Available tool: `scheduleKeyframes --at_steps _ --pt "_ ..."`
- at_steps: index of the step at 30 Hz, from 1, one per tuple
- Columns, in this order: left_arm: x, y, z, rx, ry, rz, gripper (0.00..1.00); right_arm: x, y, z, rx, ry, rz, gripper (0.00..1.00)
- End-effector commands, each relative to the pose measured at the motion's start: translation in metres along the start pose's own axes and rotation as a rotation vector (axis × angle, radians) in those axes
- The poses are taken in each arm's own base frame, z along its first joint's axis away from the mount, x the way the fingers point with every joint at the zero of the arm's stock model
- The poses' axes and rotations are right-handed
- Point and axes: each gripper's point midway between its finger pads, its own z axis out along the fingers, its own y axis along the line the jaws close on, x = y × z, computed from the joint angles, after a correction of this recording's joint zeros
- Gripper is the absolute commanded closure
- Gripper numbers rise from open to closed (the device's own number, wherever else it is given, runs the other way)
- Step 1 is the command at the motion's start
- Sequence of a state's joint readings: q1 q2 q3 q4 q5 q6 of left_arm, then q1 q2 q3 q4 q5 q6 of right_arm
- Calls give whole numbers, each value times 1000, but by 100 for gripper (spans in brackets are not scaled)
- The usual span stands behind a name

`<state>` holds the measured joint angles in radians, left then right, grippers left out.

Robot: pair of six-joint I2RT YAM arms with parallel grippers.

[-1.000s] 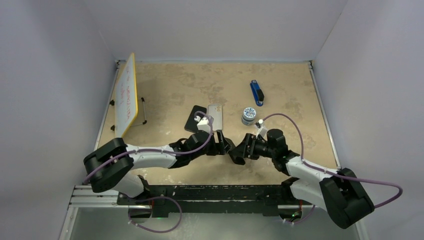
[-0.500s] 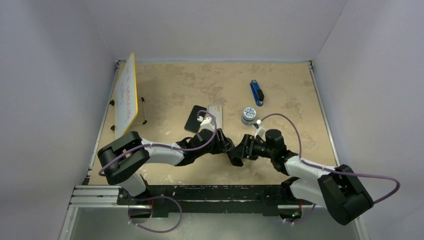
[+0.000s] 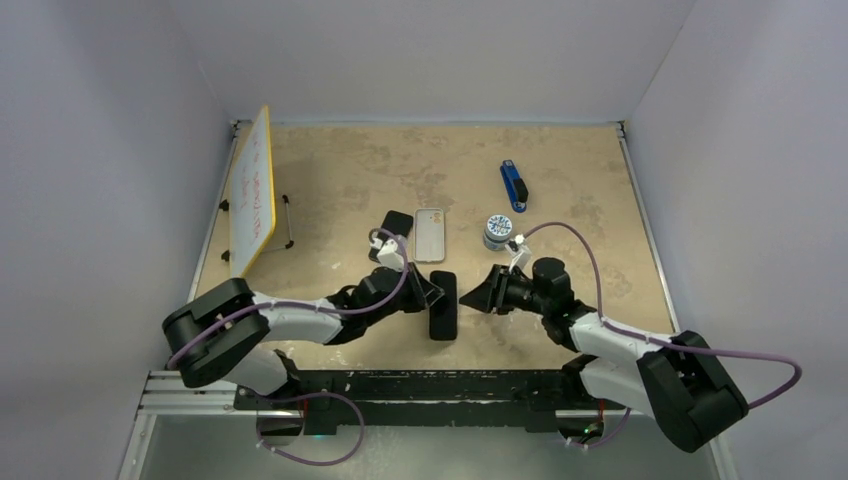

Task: Take the phone out of the phone case
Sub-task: Pick up the phone at the center of the board.

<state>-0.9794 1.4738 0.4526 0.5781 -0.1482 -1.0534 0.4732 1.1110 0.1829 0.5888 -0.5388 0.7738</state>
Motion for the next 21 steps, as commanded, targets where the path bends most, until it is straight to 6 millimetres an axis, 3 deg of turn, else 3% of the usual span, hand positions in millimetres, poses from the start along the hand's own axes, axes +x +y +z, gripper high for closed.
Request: scheduleKeyframes --at_steps 1,7,16,21 --pt "-52 -31 -25 144 -190 22 100 -27 19 -2 -65 -117 -124 49" --pt "-88 -41 -62 241 -300 27 100 -43 39 -10 -136 -209 -245 21" --pt "-128 -82 -105 421 -379 45 100 -45 82 -19 -354 -229 -423 26" --pt "-137 -107 -119 477 -366 123 100 -38 114 -22 -506 -184 -540 30"
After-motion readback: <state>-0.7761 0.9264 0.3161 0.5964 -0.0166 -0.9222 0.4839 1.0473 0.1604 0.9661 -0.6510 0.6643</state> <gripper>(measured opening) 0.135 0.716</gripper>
